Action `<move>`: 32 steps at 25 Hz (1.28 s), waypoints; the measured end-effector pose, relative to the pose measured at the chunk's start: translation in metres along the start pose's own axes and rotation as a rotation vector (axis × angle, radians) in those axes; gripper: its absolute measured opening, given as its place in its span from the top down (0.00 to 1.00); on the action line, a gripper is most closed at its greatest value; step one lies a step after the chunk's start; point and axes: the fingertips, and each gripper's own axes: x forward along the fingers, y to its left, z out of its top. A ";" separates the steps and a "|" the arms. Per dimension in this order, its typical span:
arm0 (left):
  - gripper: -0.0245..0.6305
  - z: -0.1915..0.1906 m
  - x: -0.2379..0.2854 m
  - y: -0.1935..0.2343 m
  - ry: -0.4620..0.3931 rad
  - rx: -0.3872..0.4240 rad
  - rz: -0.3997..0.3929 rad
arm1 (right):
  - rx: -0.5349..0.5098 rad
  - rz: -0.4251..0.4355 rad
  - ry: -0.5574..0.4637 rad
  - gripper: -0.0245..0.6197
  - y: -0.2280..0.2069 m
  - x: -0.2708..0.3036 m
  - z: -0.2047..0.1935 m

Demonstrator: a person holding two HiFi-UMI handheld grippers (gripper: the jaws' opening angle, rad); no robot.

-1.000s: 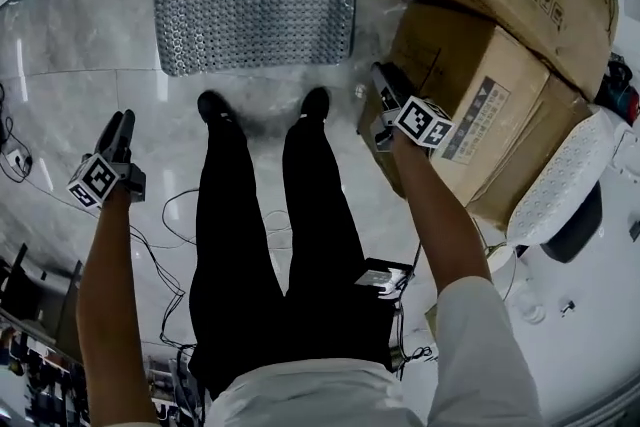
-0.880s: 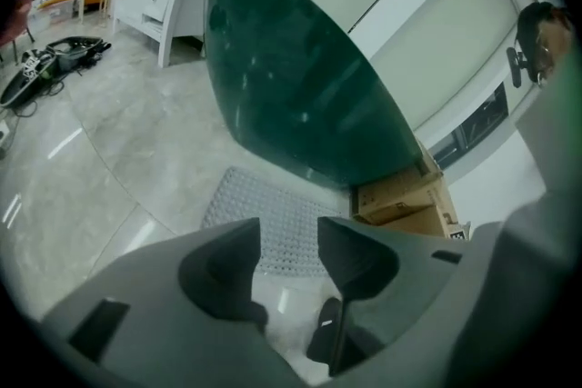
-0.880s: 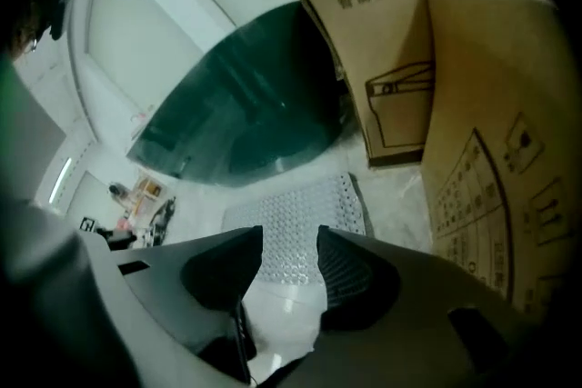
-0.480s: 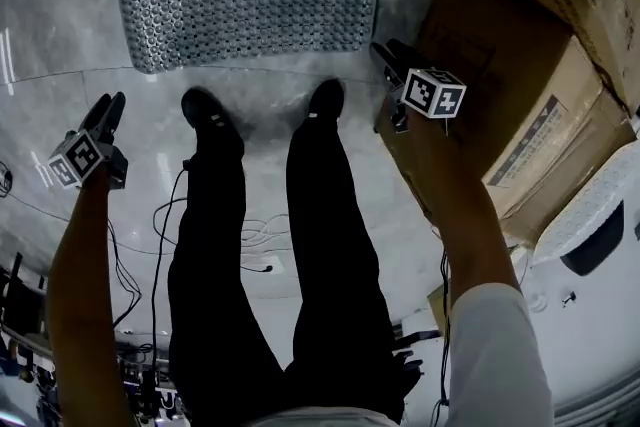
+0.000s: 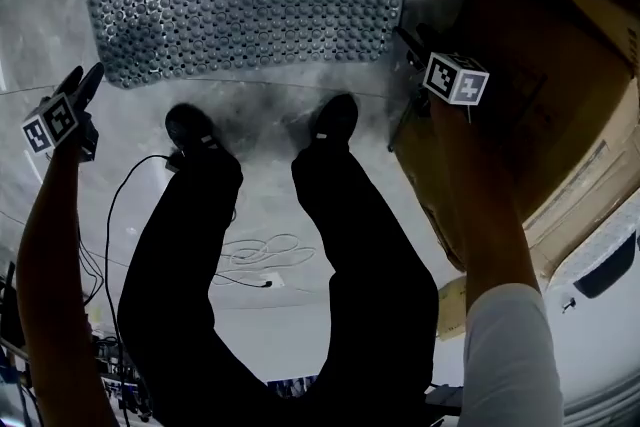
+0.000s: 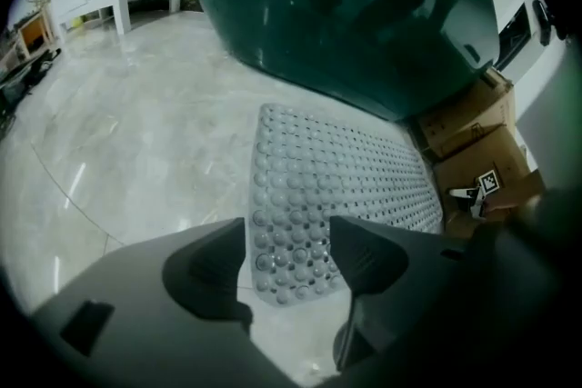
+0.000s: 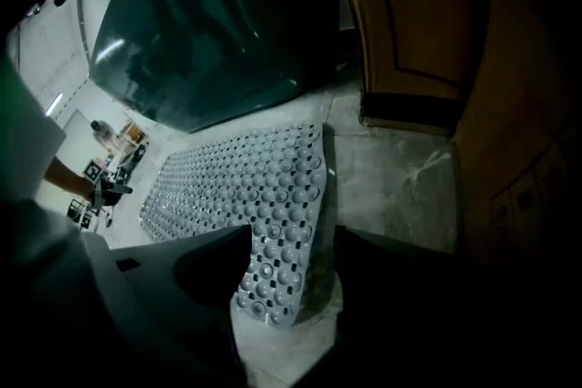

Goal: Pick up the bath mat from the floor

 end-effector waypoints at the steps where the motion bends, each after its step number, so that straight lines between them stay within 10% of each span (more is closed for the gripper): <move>1: 0.53 -0.002 0.010 0.005 0.010 0.000 0.003 | -0.015 0.002 0.010 0.52 -0.006 0.007 -0.003; 12: 0.51 -0.036 0.078 0.045 0.116 -0.018 0.040 | -0.039 0.062 0.082 0.55 -0.021 0.068 0.002; 19: 0.61 -0.042 0.076 0.056 0.106 -0.063 0.170 | -0.060 0.095 0.143 0.65 -0.003 0.075 -0.011; 27: 0.93 -0.034 0.071 0.046 0.124 -0.116 0.182 | 0.044 0.042 0.090 0.88 0.002 0.068 0.000; 32: 0.93 -0.007 0.036 0.017 0.039 -0.116 0.150 | 0.042 0.063 0.029 0.89 0.036 0.047 0.026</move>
